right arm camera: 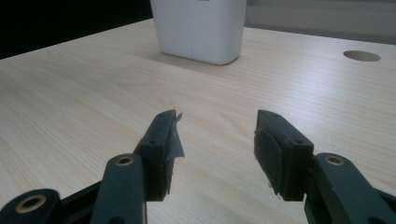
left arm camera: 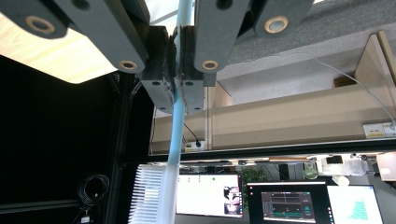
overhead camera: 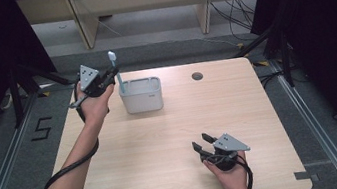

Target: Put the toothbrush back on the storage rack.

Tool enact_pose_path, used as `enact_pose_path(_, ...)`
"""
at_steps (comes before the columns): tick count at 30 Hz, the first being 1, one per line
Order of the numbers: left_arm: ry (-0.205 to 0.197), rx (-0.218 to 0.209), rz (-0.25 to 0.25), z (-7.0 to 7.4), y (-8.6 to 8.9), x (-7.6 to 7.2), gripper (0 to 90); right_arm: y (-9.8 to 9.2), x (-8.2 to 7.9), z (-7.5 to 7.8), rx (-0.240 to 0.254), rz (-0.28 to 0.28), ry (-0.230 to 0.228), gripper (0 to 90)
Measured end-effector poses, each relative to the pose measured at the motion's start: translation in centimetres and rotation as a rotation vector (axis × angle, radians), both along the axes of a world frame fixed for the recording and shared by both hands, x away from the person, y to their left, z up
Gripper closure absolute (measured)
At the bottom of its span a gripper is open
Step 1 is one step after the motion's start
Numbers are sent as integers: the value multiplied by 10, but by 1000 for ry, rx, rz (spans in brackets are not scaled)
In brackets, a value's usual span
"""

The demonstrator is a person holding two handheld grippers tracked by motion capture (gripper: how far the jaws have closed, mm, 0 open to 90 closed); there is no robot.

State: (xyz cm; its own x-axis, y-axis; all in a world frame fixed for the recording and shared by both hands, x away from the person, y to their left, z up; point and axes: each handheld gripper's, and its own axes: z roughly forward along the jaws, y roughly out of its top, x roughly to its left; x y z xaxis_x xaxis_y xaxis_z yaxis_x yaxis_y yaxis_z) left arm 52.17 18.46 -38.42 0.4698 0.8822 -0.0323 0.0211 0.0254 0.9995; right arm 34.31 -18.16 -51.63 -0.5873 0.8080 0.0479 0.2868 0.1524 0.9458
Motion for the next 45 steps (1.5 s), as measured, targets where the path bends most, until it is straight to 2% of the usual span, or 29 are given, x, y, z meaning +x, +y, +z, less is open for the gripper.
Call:
enact_pose_path(12,19,3,0,-8,-2,3,851,0,0,0,1,0,1,498)
enact_pose_path(13,20,2,1,-9,-2,3,852,1,0,0,12,4,14,498)
enact_pose_path(16,24,2,1,-11,-2,3,851,1,0,0,13,7,14,497)
enact_pose_path(17,25,4,1,-12,-2,4,851,2,-1,0,30,8,27,497)
enact_pose_path(19,28,4,2,-13,-2,4,851,0,0,0,6,5,6,497)
enact_pose_path(45,67,11,-5,-30,-6,5,851,0,0,0,4,6,6,496)
